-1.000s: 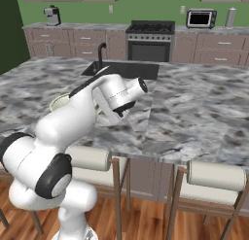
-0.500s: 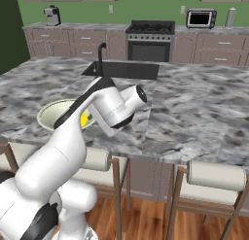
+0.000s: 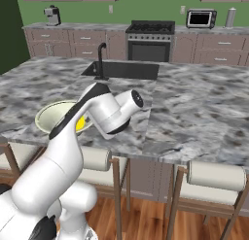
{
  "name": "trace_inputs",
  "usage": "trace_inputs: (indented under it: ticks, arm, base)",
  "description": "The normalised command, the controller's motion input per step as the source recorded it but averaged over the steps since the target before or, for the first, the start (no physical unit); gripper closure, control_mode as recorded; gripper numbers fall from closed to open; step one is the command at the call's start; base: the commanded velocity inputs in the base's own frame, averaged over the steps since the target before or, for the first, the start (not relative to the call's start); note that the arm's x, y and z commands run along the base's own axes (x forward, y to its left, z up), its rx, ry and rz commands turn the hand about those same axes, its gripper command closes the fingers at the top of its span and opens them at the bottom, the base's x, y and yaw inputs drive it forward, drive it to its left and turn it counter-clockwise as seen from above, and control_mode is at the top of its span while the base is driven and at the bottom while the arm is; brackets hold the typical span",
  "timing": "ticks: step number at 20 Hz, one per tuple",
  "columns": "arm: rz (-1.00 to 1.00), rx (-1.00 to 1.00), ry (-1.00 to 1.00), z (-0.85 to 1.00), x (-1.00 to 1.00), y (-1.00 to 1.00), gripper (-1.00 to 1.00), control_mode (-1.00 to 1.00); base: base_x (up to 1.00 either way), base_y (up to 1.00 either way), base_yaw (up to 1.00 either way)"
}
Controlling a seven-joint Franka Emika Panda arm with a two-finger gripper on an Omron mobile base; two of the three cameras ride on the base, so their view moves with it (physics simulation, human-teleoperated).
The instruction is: Place the cup inside the bowl on the dining table and move the bowl to any counter.
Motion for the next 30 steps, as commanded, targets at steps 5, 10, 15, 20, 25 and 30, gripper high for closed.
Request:
trace_inputs:
  ticks: [5, 10, 15, 20, 25, 30]
  arm:
    - [0.0, 0.0, 0.0, 0.0, 0.0, 0.0, 1.0, 1.0]
    - [0.0, 0.0, 0.0, 0.0, 0.0, 0.0, 1.0, 1.0]
    - [0.0, 0.0, 0.0, 0.0, 0.0, 0.0, 1.0, 1.0]
    - [0.0, 0.0, 0.0, 0.0, 0.0, 0.0, 1.0, 1.0]
    - [0.0, 0.0, 0.0, 0.0, 0.0, 0.0, 1.0, 1.0]
    - [0.0, 0.0, 0.0, 0.0, 0.0, 0.0, 1.0, 1.0]
  base:
    - [-0.04, 0.06, 0.0]
    - [-0.27, 0.88, -0.06]
    - [-0.12, 1.0, -0.05]
    - [-0.08, 1.0, 0.0]
    - [-0.02, 1.0, 0.0]
    - [0.0, 1.0, 0.0]
